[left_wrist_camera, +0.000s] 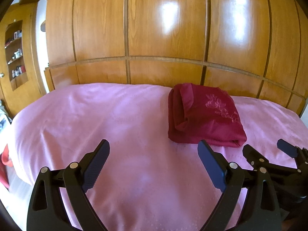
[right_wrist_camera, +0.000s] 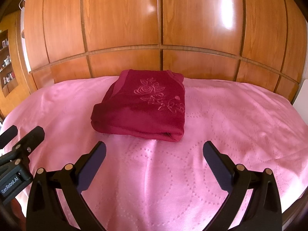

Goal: Fold small clothes

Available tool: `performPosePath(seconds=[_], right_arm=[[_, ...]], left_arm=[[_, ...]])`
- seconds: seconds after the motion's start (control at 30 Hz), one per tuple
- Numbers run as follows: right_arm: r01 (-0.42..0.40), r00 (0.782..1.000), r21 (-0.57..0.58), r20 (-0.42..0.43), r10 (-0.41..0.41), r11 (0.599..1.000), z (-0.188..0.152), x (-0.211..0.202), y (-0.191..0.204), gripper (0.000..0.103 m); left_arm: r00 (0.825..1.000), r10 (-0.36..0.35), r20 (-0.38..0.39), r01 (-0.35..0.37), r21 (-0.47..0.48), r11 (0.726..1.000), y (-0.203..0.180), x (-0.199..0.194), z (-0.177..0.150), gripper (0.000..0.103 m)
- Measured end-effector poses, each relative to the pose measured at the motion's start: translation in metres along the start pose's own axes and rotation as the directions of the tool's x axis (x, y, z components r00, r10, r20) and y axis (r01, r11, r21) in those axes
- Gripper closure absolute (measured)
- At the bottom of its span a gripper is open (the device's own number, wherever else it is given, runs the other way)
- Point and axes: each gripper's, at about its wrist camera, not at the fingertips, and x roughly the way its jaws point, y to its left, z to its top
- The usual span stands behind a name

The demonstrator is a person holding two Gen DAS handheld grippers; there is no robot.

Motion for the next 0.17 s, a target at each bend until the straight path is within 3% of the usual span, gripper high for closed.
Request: performPosePath(seconds=[0.17], right_arm=[[0.006,1.0,0.011,0.002,-0.006,1.0,0.0038,0.0054,-0.0094,0.002]], left_arm=[[1.0,0.005,-0.023,-0.005,-0.011,1.0,0.003,0.0064,0.0002,0.011]])
